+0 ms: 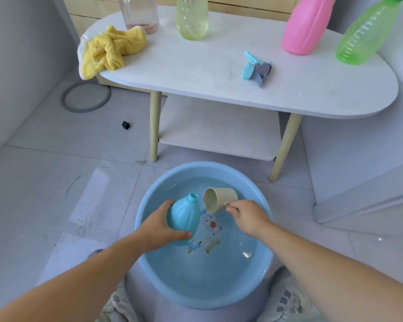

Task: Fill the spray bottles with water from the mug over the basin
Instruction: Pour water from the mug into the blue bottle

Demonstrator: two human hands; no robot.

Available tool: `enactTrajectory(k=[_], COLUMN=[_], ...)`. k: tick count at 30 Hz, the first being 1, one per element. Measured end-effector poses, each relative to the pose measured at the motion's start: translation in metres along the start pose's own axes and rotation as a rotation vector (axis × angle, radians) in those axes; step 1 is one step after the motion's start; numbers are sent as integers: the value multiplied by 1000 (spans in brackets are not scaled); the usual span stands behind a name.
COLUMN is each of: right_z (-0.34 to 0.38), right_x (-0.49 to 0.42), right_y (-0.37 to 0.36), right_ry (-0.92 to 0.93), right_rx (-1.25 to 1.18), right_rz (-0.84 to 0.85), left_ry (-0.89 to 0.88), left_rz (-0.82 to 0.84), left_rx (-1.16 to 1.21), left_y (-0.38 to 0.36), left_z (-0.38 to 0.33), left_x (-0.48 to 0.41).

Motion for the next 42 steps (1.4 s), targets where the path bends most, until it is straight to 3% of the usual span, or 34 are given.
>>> enactTrajectory(k=[18,22,31,42], right_z=[-8,-15,3,47], right_x=[-13,-16,1,36], right_y=[-12,-11,39,95], right_ry=[25,-22,-20,144], right_rx=[-52,-221,-480,-406], right_rz=[60,19,-51,-118], left_ry=[30,36,39,-64], left_rz=[35,26,10,-95], left_rx=[-15,-19,-36,-9], left_y=[-13,-12,-9,0], left_z=[19,21,15,-4], left_x=[-5,-5,-5,-1])
Point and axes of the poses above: each hand's wrist, its own x-axis away from the middle knuckle, its own y-axis out of the back of the hand, z = x × y, the point moved 6 cm from there along -x, towards the middle knuckle, and after that the axes turned 4 degrees about z, right-handed, at the moved point
